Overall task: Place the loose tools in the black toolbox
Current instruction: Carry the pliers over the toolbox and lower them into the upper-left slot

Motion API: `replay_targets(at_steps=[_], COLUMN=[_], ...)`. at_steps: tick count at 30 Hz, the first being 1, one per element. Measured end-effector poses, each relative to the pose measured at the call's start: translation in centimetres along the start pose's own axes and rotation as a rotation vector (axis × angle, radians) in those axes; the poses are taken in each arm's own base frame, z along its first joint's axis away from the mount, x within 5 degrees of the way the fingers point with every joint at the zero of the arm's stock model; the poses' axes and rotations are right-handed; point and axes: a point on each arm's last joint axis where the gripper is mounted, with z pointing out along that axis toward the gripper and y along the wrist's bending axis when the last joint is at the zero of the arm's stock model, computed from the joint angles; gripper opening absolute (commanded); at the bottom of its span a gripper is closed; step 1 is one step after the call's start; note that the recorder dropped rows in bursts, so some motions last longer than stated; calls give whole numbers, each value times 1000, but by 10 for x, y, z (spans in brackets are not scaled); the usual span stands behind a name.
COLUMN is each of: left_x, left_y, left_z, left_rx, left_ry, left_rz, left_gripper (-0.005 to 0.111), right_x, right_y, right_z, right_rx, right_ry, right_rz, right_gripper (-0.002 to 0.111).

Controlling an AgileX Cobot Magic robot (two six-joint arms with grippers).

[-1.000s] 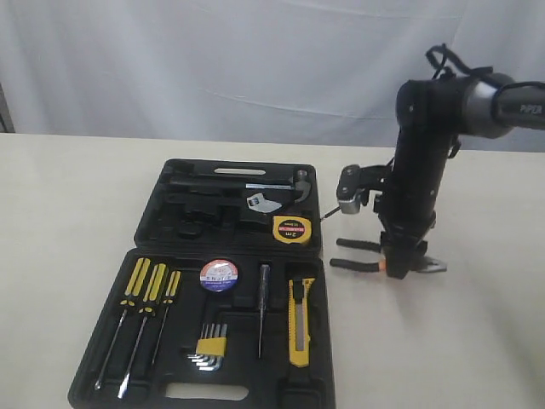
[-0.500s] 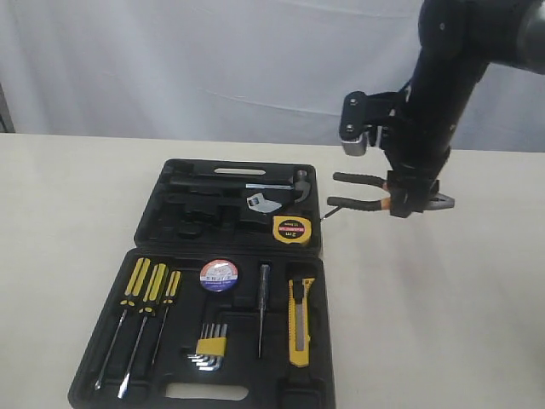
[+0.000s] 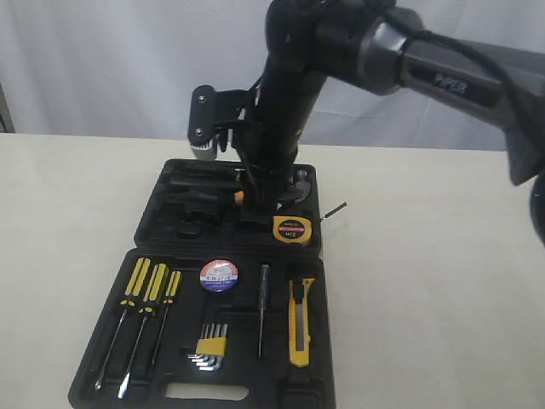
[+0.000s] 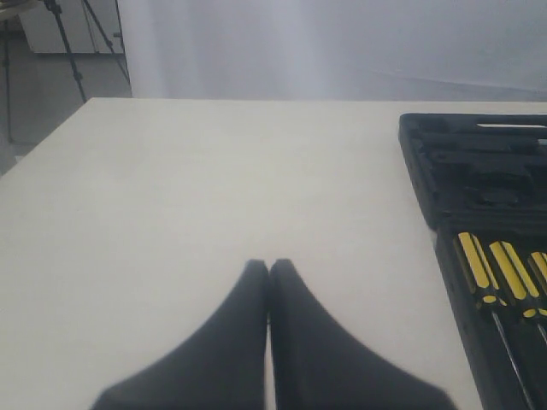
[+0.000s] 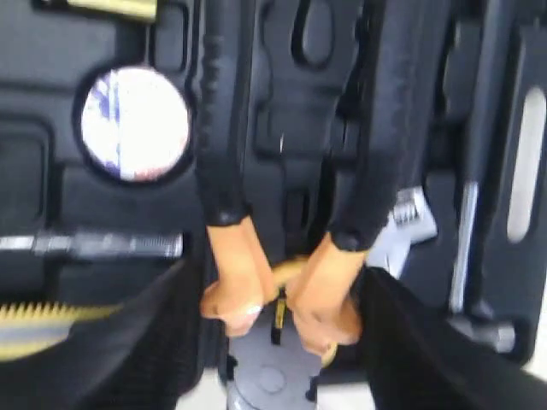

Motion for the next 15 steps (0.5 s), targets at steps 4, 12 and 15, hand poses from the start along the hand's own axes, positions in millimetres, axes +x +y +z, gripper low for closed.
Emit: replay_targets(at_steps=[4,12,15], left_x=[0,0,0], left_y=[0,0,0], left_z=[0,0,0], left_rx=[0,0,0], left_ry=[0,0,0], left_rz=[0,0,0], left_gripper=[0,0,0], right_x=[-20,-40,-41], right_y=[3,3,1], right_z=[24,55,65], right_rx=[15,105,149], right_ry=[-26,-80,-69], right_rz=[-12,-17,-16], right_gripper=[0,0,0])
